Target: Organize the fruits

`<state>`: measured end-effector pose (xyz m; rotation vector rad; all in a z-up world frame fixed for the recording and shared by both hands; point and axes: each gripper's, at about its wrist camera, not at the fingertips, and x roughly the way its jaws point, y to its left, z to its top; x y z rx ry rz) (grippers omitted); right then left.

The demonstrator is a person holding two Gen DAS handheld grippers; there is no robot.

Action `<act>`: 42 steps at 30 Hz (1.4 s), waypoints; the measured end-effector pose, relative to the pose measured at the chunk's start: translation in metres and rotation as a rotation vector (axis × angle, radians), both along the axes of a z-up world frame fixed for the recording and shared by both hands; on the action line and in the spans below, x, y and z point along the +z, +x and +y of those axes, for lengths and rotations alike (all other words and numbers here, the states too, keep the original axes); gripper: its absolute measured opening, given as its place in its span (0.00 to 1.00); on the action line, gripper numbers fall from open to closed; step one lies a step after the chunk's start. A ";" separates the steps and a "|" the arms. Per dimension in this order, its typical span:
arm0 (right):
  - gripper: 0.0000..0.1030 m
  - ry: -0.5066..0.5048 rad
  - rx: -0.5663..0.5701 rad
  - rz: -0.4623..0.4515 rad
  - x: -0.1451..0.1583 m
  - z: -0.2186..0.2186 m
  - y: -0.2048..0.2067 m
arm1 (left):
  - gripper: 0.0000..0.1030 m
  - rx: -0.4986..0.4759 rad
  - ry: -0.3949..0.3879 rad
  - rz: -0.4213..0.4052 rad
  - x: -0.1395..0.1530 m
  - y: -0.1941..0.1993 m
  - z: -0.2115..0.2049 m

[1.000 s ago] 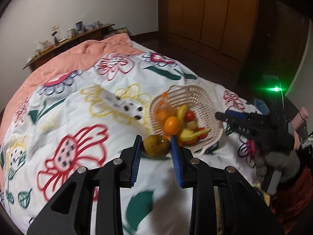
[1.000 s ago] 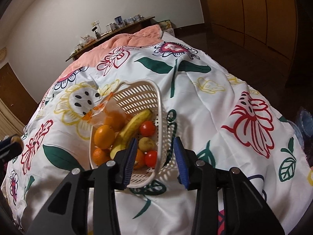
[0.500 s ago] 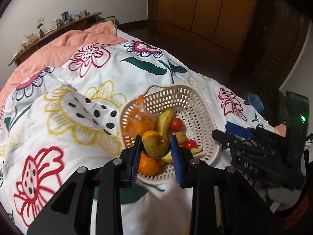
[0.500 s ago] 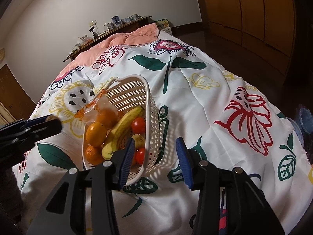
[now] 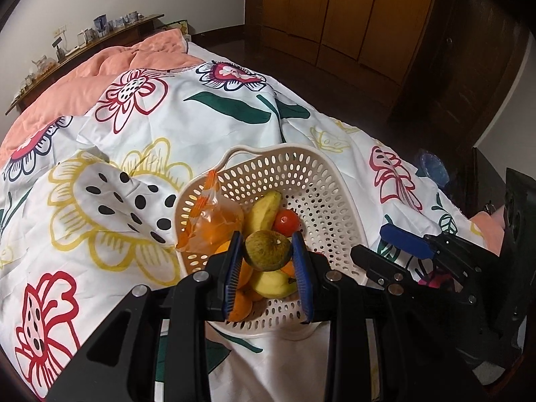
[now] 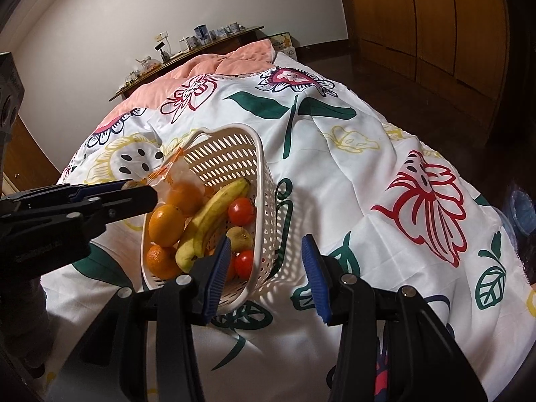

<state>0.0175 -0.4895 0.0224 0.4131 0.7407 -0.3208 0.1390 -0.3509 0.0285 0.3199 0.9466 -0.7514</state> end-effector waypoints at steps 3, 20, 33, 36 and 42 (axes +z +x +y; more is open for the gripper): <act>0.43 0.000 0.001 0.000 0.001 0.001 0.000 | 0.29 0.004 -0.002 0.001 0.000 0.000 0.000; 0.45 -0.006 0.009 -0.001 0.003 0.005 0.001 | 0.61 0.068 -0.027 0.025 -0.001 0.009 0.011; 0.84 -0.030 0.014 -0.003 0.011 0.012 -0.001 | 0.86 0.151 -0.056 -0.008 0.010 0.008 0.033; 0.85 -0.037 0.015 0.003 0.012 0.014 -0.001 | 0.86 0.150 -0.048 -0.021 0.012 0.006 0.038; 0.89 -0.063 0.016 0.023 0.014 0.019 -0.002 | 0.89 0.140 -0.009 -0.078 0.016 -0.006 0.047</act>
